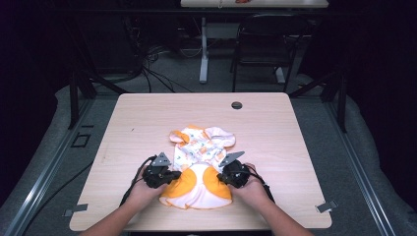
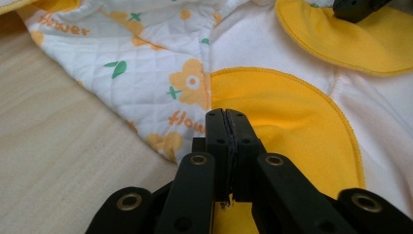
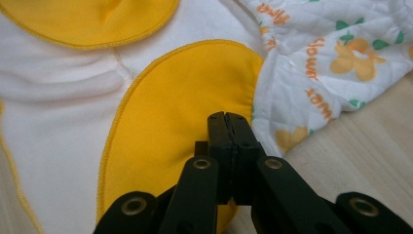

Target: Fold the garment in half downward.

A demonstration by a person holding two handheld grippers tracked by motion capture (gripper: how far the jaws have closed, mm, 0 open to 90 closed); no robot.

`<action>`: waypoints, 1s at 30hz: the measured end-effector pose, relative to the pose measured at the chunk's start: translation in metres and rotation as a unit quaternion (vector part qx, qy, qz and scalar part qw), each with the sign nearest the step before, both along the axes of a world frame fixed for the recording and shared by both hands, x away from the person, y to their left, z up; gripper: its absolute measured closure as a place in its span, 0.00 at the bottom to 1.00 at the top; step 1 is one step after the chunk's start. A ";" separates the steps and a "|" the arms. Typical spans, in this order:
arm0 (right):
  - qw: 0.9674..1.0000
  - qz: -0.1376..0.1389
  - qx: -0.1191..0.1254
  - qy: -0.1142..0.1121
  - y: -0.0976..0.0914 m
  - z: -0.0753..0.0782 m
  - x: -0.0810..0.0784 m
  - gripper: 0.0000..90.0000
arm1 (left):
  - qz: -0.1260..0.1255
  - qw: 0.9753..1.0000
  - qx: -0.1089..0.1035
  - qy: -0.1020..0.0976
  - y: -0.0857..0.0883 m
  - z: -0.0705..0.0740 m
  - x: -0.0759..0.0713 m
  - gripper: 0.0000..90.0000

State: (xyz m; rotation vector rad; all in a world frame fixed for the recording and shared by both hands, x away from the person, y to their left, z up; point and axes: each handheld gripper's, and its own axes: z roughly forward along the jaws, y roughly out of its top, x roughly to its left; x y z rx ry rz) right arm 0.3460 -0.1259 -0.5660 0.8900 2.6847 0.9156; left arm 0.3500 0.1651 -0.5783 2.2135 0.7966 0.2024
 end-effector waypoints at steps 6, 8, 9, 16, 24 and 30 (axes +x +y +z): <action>1.000 0.012 0.002 0.001 -0.001 0.000 -0.011 1.00 | -0.007 1.000 -0.007 0.009 0.001 -0.001 -0.012 0.99; 1.000 0.015 0.002 0.003 -0.002 0.000 -0.013 1.00 | -0.009 1.000 -0.007 0.010 0.002 0.000 -0.013 0.99; 1.000 0.017 0.000 0.004 -0.002 0.000 -0.014 1.00 | -0.009 1.000 -0.009 0.012 0.002 -0.001 -0.015 0.99; 1.000 0.024 -0.001 0.009 -0.003 0.001 -0.021 1.00 | -0.015 1.000 -0.008 0.014 0.002 0.000 -0.022 0.99; 0.999 0.030 -0.003 0.010 -0.001 0.001 -0.025 1.00 | -0.015 1.000 -0.011 0.020 0.002 0.000 -0.025 0.99; 0.999 0.027 0.018 0.008 -0.003 0.018 -0.019 1.00 | -0.020 0.999 -0.016 0.027 0.002 0.013 -0.015 0.98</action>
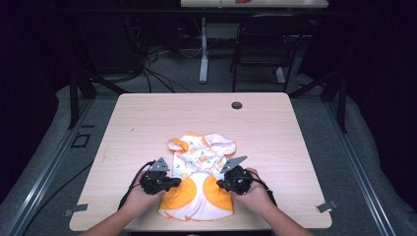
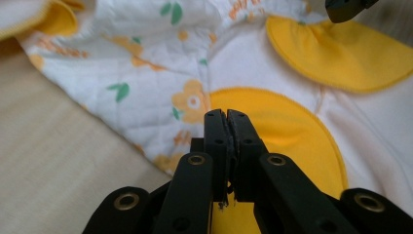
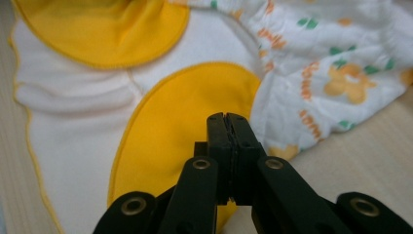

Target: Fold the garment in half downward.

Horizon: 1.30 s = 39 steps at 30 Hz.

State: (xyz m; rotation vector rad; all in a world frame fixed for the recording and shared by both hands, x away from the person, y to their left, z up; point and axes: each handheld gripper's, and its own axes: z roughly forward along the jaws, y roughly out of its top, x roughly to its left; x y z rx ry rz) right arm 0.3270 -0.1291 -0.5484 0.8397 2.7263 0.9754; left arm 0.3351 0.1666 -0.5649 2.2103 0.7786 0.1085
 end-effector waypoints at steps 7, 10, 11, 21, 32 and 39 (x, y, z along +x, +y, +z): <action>1.000 -0.022 0.011 -0.016 -0.002 0.023 0.027 1.00 | 0.023 0.999 -0.011 -0.028 -0.002 0.033 0.035 0.99; 0.999 -0.034 0.007 -0.021 -0.002 0.027 0.044 1.00 | 0.027 0.999 -0.007 -0.035 -0.007 0.039 0.050 0.99; 0.999 -0.043 0.006 -0.021 -0.001 0.029 0.055 1.00 | 0.030 0.999 -0.007 -0.033 -0.009 0.038 0.055 0.99; 0.998 -0.054 -0.015 -0.005 0.008 0.007 0.089 0.98 | 0.032 0.999 0.018 -0.021 -0.025 0.011 0.084 0.99; 0.999 -0.041 -0.030 0.015 0.009 -0.013 0.089 0.99 | 0.030 0.999 0.032 -0.013 -0.026 -0.004 0.081 0.99; 0.999 -0.037 -0.023 0.021 0.007 -0.015 0.086 1.00 | 0.029 0.999 0.029 -0.010 -0.025 -0.006 0.077 0.99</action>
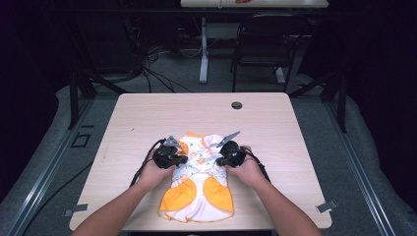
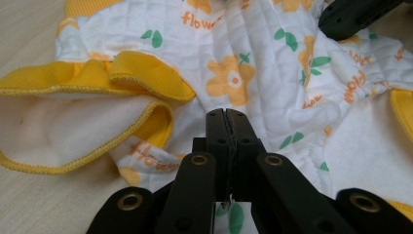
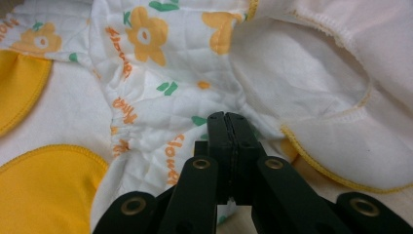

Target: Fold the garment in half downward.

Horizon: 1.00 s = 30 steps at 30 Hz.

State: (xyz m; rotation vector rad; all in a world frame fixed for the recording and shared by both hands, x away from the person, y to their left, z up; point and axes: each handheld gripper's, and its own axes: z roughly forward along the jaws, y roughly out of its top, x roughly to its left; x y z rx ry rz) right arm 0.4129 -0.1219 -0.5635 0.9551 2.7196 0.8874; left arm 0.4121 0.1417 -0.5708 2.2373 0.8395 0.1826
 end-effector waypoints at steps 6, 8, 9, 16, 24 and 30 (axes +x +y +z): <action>1.000 0.015 -0.012 0.013 0.000 0.003 -0.006 0.99 | -0.010 1.000 0.004 0.010 -0.001 0.002 -0.007 0.99; 1.000 0.014 -0.008 0.013 0.000 0.006 -0.007 0.99 | -0.013 1.000 0.001 0.010 -0.001 0.006 -0.007 0.99; 1.000 0.014 -0.005 0.009 -0.001 0.010 -0.006 0.99 | -0.015 1.000 -0.002 0.010 -0.001 0.008 -0.006 0.99; 1.000 -0.006 0.007 -0.016 -0.002 0.033 0.014 0.93 | -0.006 1.000 -0.018 -0.007 -0.002 0.031 0.014 0.95; 0.998 -0.041 0.017 -0.035 0.003 0.044 0.053 0.86 | 0.023 0.999 -0.002 -0.037 -0.002 0.040 0.048 0.87; 0.998 -0.058 0.015 -0.030 0.007 0.033 0.070 0.81 | 0.046 0.998 -0.005 -0.045 -0.001 0.036 0.066 0.78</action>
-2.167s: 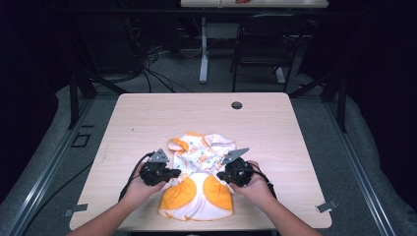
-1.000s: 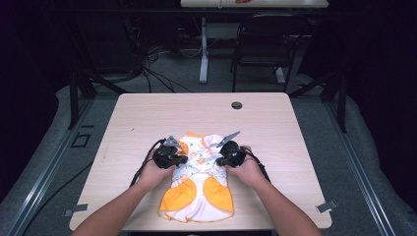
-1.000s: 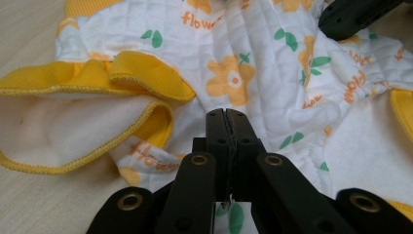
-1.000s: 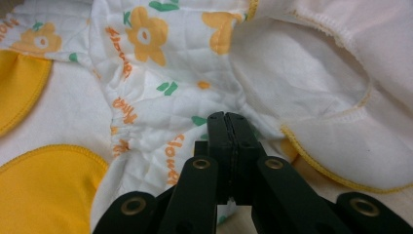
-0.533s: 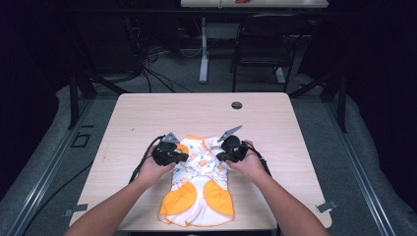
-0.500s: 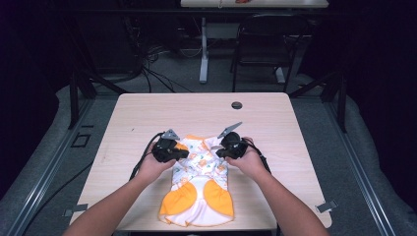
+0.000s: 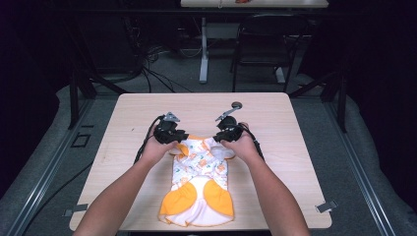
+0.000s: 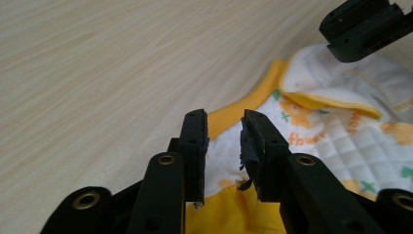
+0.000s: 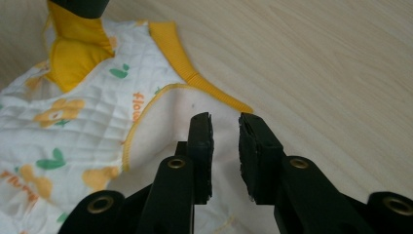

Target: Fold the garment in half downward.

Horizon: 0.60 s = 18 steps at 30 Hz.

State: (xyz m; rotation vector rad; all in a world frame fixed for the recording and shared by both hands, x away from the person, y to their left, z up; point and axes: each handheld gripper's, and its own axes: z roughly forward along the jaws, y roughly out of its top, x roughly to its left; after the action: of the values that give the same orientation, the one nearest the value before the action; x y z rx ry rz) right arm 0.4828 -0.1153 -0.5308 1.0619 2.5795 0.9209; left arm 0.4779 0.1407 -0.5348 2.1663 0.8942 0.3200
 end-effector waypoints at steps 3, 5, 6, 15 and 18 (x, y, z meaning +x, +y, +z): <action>1.000 -0.002 -0.008 0.002 0.001 -0.006 0.003 0.79 | 0.006 1.000 0.002 0.019 0.002 -0.008 0.006 0.76; 1.000 -0.008 -0.020 0.012 0.001 -0.011 0.005 0.76 | 0.007 0.999 0.000 0.039 0.003 -0.014 0.009 0.74; 1.000 -0.015 -0.016 0.017 0.000 -0.014 0.007 0.75 | 0.009 0.999 -0.001 0.041 0.003 -0.016 0.010 0.72; 0.999 -0.012 -0.022 0.026 0.004 -0.022 0.009 0.69 | 0.021 0.998 0.020 0.052 0.005 -0.027 0.012 0.66; 0.999 -0.015 -0.026 0.029 0.005 -0.024 0.010 0.67 | 0.019 0.998 0.022 0.052 0.004 -0.029 0.011 0.65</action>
State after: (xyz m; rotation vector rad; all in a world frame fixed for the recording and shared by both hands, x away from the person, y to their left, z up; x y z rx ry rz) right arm 0.4928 -0.1107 -0.5548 1.1265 2.6114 0.8229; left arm 0.4893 0.1447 -0.5642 2.2248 0.9952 0.2490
